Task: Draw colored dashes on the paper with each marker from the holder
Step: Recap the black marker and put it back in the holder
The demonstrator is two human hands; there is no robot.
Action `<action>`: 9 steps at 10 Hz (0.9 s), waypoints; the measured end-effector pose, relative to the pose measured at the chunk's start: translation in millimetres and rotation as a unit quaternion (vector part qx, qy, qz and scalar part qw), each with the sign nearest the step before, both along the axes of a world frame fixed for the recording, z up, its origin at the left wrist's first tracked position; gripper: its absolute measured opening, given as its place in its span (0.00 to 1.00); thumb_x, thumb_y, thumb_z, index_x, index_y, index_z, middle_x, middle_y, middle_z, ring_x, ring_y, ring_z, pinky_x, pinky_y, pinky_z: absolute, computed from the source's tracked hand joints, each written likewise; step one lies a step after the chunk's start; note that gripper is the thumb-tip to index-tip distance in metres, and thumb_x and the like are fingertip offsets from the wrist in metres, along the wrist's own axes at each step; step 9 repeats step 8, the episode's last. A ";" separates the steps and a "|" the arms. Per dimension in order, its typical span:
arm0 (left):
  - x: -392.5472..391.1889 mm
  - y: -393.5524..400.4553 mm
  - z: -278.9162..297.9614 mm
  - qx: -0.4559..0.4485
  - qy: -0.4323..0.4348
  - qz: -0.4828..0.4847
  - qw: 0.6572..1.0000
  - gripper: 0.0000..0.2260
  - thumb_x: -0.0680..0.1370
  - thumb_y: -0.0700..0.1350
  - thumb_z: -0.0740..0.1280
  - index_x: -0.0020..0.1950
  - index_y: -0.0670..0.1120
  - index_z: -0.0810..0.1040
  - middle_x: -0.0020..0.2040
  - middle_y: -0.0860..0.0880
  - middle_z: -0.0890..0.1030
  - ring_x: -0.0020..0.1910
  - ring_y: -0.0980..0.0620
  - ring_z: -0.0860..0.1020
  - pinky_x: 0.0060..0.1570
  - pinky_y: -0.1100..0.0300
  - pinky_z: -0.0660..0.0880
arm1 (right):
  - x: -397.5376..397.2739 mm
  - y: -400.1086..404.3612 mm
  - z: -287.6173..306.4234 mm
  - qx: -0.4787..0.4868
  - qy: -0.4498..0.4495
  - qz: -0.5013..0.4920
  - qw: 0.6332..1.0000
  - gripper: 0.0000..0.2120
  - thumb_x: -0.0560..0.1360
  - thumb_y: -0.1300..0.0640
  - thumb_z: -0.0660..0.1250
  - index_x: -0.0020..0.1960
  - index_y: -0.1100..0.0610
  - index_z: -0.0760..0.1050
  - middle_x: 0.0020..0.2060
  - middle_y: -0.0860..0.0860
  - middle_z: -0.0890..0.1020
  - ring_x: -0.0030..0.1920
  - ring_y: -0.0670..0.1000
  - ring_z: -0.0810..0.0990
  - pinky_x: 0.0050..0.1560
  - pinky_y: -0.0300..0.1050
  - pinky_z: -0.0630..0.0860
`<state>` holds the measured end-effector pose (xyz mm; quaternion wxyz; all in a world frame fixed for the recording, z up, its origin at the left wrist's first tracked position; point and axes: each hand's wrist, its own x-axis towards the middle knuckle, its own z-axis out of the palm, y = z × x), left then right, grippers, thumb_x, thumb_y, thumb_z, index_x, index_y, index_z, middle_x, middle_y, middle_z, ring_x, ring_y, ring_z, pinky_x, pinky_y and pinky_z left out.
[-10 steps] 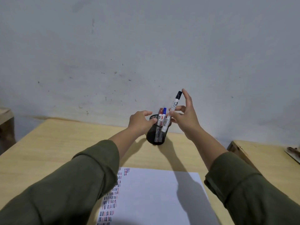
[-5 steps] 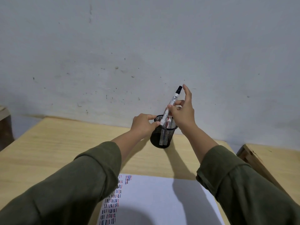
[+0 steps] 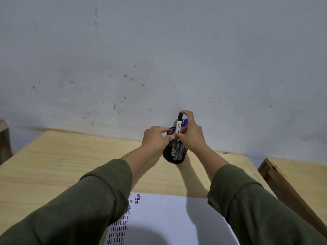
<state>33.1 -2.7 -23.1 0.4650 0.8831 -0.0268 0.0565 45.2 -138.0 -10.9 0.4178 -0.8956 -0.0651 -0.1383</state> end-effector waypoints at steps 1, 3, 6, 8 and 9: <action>0.2 -0.3 -0.3 -0.001 0.001 0.001 1.000 0.18 0.74 0.49 0.69 0.64 0.49 0.77 0.65 0.47 0.78 0.69 0.48 0.70 0.65 0.58 0.67 | 1.5 -0.8 -2.3 -0.021 -0.003 0.006 1.000 0.32 0.66 0.67 0.71 0.64 0.48 0.64 0.36 0.55 0.79 0.37 0.51 0.78 0.33 0.30 0.71; 1.3 -0.8 -2.8 -0.008 0.000 0.002 1.000 0.18 0.75 0.48 0.69 0.64 0.49 0.77 0.64 0.47 0.78 0.69 0.48 0.70 0.65 0.58 0.67 | 4.8 -4.8 -4.1 -0.018 0.015 -0.002 1.000 0.27 0.67 0.67 0.71 0.62 0.51 0.69 0.38 0.57 0.80 0.39 0.50 0.77 0.35 0.30 0.70; 3.2 -2.8 -2.4 0.017 0.001 0.008 1.000 0.18 0.75 0.49 0.68 0.65 0.49 0.76 0.66 0.48 0.77 0.69 0.48 0.70 0.66 0.57 0.66 | 2.3 -6.8 1.8 0.006 -0.003 -0.023 1.000 0.25 0.73 0.63 0.67 0.68 0.52 0.70 0.42 0.55 0.83 0.44 0.49 0.77 0.49 0.38 0.74; -2.9 -3.7 5.1 -0.006 -0.005 0.022 1.000 0.22 0.75 0.52 0.67 0.69 0.51 0.71 0.69 0.49 0.74 0.71 0.48 0.67 0.67 0.54 0.64 | -19.6 -8.7 31.7 0.055 -0.038 -0.019 0.998 0.24 0.73 0.55 0.68 0.67 0.48 0.69 0.46 0.51 0.78 0.40 0.49 0.78 0.36 0.28 0.69; -2.9 -3.7 5.1 -0.006 -0.005 0.022 1.000 0.22 0.75 0.52 0.67 0.69 0.51 0.71 0.69 0.49 0.74 0.71 0.48 0.67 0.67 0.54 0.64 | -19.6 -8.7 31.7 0.055 -0.038 -0.019 0.998 0.24 0.73 0.55 0.68 0.67 0.48 0.69 0.46 0.51 0.78 0.40 0.49 0.78 0.36 0.28 0.69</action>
